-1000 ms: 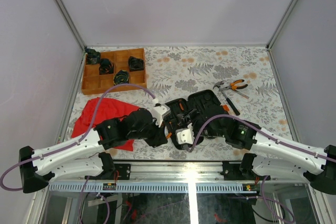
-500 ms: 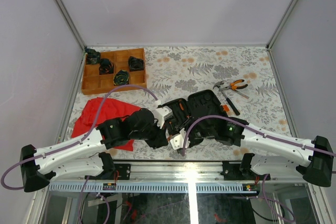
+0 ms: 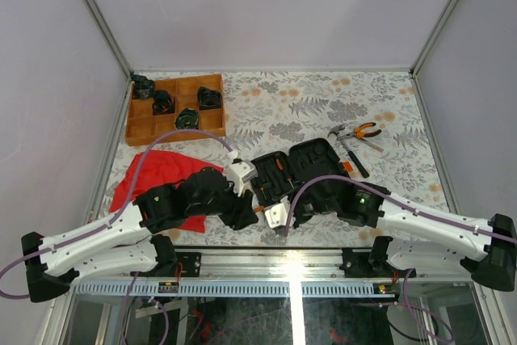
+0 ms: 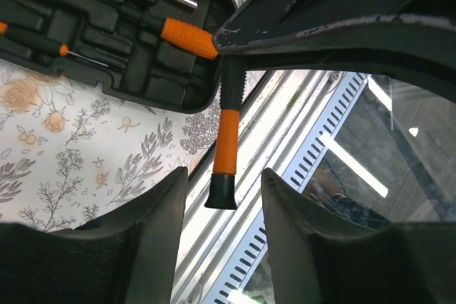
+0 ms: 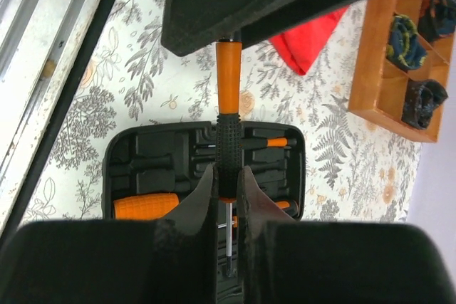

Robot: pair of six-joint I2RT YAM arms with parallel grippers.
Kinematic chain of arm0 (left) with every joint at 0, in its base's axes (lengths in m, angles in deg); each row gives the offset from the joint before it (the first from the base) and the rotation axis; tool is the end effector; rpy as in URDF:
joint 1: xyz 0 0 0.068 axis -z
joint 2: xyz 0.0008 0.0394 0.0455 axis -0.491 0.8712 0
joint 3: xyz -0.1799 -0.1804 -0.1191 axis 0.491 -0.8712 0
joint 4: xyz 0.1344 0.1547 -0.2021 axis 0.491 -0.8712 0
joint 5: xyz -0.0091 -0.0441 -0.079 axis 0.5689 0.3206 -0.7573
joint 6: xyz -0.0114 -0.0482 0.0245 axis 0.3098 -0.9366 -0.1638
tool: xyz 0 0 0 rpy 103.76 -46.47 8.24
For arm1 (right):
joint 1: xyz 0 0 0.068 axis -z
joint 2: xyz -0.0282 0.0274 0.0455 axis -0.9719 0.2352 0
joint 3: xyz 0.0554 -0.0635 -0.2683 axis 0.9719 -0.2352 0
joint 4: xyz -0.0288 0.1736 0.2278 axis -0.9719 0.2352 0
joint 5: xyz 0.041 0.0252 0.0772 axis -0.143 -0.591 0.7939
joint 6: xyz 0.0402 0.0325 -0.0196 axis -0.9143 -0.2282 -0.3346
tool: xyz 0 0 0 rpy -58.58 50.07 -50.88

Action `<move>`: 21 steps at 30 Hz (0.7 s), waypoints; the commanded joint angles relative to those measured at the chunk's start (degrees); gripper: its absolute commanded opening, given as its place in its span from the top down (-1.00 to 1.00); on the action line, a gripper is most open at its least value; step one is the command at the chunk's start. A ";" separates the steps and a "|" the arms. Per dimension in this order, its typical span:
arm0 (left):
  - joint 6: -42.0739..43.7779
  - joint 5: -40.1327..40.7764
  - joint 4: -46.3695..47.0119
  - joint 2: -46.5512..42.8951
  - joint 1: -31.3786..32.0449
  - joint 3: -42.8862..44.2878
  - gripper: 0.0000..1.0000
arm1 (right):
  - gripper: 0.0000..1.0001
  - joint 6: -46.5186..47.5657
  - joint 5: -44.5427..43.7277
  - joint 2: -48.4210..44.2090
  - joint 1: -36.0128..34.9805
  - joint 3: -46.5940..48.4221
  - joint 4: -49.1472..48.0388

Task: Sort the tools into containers
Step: Pick up the screwdriver from the center of the board.

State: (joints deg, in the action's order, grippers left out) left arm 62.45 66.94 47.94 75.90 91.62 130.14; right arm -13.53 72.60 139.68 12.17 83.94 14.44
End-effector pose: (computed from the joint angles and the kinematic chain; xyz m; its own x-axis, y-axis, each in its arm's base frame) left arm 0.0931 -0.1887 0.2940 -0.5834 0.3782 -0.7188 0.7770 0.5176 -0.3583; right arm 0.1019 0.2347 0.2844 0.6516 -0.4526 -0.6087 -0.7514 -0.2757 -0.5995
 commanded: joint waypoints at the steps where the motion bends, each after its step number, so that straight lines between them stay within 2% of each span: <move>1: 0.36 3.85 2.21 -3.69 0.23 2.03 0.00 | 0.99 -9.72 -4.23 -3.30 -0.55 1.01 -5.29; 4: 0.05 7.46 2.55 -5.31 0.20 2.74 -0.19 | 1.00 -16.36 -9.64 -4.09 -0.55 1.02 -5.68; 8: -2.78 15.33 3.99 -7.31 -0.16 2.85 -0.30 | 1.00 -26.44 -16.62 -5.20 -0.55 -0.27 -9.17; 11: -4.14 16.70 5.70 -8.55 -2.31 2.82 -0.36 | 1.00 -36.44 -21.23 -6.24 -0.55 -1.53 -11.83; 16: -6.14 14.19 7.10 -7.21 -10.81 2.83 -0.42 | 1.00 -52.39 -29.19 -7.04 -0.62 -3.53 -12.76; 21: -8.16 7.78 9.50 -3.13 -21.34 1.88 -0.42 | 0.98 -66.34 -31.12 -6.21 -0.59 -6.04 -13.96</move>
State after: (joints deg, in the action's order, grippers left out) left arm 56.66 79.07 51.94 70.33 76.10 131.54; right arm -63.78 46.55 133.24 11.91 78.61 3.47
